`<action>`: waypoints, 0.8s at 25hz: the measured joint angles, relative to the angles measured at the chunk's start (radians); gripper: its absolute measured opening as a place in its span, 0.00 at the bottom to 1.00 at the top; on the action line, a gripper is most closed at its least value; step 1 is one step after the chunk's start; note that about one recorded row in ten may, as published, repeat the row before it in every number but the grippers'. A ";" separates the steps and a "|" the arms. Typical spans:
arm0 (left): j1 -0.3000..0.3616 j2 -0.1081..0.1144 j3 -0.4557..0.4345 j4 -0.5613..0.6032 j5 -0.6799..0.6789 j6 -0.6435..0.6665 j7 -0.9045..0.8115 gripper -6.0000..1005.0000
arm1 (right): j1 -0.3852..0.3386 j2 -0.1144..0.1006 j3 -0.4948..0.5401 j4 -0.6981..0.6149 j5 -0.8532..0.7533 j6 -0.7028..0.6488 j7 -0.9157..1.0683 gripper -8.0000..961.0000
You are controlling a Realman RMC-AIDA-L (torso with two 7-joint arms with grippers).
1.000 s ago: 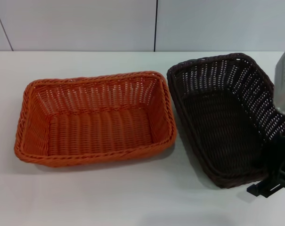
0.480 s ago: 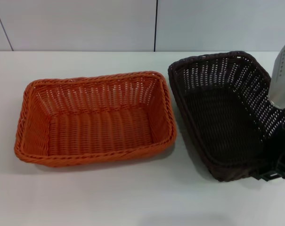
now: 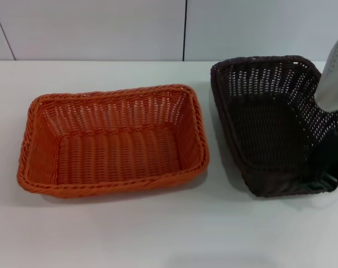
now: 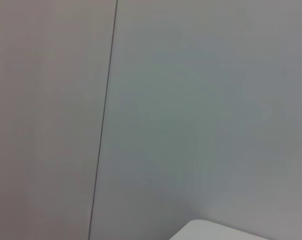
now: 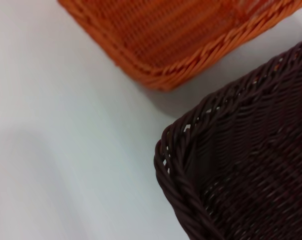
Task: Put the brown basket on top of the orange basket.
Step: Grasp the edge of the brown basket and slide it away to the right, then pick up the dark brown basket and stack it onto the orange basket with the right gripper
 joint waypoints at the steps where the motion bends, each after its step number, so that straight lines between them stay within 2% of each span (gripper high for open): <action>1: 0.000 0.000 0.000 0.001 0.001 0.000 0.000 0.79 | -0.005 0.001 -0.004 -0.042 0.000 0.002 0.018 0.33; 7: 0.000 0.000 0.000 0.003 0.002 0.001 0.000 0.79 | -0.005 0.001 -0.009 -0.133 -0.001 -0.003 0.059 0.31; 11: 0.002 0.000 0.000 0.003 0.005 0.002 -0.013 0.79 | -0.002 -0.001 -0.033 -0.249 -0.017 -0.023 0.107 0.31; 20: 0.010 0.001 0.000 0.004 0.008 0.006 -0.039 0.79 | 0.018 -0.001 -0.047 -0.357 -0.061 -0.046 0.141 0.23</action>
